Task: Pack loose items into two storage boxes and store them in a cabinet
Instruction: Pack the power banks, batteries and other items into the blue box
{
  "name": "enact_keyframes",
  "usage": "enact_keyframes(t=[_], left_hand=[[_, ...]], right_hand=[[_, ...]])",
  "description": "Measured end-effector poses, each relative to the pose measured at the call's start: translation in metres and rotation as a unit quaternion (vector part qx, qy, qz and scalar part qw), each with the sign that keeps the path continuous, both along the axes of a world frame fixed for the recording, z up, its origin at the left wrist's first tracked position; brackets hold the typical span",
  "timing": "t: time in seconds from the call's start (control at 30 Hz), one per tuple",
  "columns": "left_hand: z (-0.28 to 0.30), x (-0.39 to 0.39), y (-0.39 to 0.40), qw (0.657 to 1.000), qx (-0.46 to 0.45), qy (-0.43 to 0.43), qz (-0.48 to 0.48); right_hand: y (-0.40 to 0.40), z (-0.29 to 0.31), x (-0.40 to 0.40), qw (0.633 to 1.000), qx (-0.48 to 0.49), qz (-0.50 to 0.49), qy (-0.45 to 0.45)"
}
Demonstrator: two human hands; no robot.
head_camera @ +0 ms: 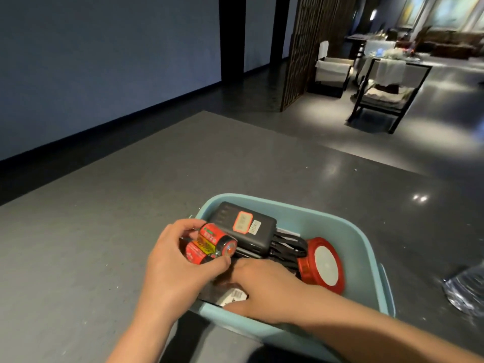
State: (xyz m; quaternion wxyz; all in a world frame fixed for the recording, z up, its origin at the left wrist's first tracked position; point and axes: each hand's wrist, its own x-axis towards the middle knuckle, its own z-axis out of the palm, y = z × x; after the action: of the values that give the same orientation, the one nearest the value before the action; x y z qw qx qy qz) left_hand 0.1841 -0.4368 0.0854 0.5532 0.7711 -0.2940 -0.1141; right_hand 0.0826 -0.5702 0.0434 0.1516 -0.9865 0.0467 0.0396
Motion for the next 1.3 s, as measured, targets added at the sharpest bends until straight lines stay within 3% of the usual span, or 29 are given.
enact_keyframes(t=[0.1, 0.2, 0.37, 0.5, 0.6, 0.77, 0.9, 1.03, 1.13, 1.3], left_hand=[[0.002, -0.002, 0.001, 1.000, -0.003, 0.000, -0.013], [0.003, -0.007, 0.002, 0.999, 0.009, -0.013, -0.033], [0.008, -0.028, -0.011, 0.992, 0.039, -0.049, -0.112], [0.006, -0.044, -0.028, 0.977, 0.078, -0.110, -0.164], [0.004, -0.054, -0.034, 0.964, 0.087, -0.137, -0.212], [0.001, -0.062, -0.037, 0.949, 0.115, -0.146, -0.254], [-0.005, -0.038, -0.018, 0.984, 0.069, -0.102, -0.131], [-0.010, -0.024, -0.007, 0.996, 0.039, -0.069, -0.039], [-0.011, -0.032, -0.009, 0.991, 0.082, -0.089, -0.055], [-0.007, -0.039, -0.012, 0.980, 0.144, -0.134, -0.029]], right_hand=[[-0.002, 0.004, -0.008, 0.995, 0.101, -0.013, 0.015], [-0.012, 0.019, -0.030, 0.975, 0.209, -0.056, -0.040], [-0.025, 0.034, -0.067, 0.881, 0.411, -0.197, -0.124], [-0.024, 0.037, -0.079, 0.846, 0.474, -0.210, -0.125], [-0.023, 0.034, -0.084, 0.838, 0.459, -0.255, -0.149], [-0.024, 0.027, -0.087, 0.798, 0.511, -0.302, -0.103], [-0.026, 0.021, -0.089, 0.861, 0.371, -0.339, -0.078], [-0.022, 0.023, -0.084, 0.920, 0.215, -0.326, 0.013], [-0.019, 0.022, -0.073, 0.938, 0.152, -0.303, 0.068], [-0.020, 0.014, -0.058, 0.944, 0.146, -0.280, 0.097]])
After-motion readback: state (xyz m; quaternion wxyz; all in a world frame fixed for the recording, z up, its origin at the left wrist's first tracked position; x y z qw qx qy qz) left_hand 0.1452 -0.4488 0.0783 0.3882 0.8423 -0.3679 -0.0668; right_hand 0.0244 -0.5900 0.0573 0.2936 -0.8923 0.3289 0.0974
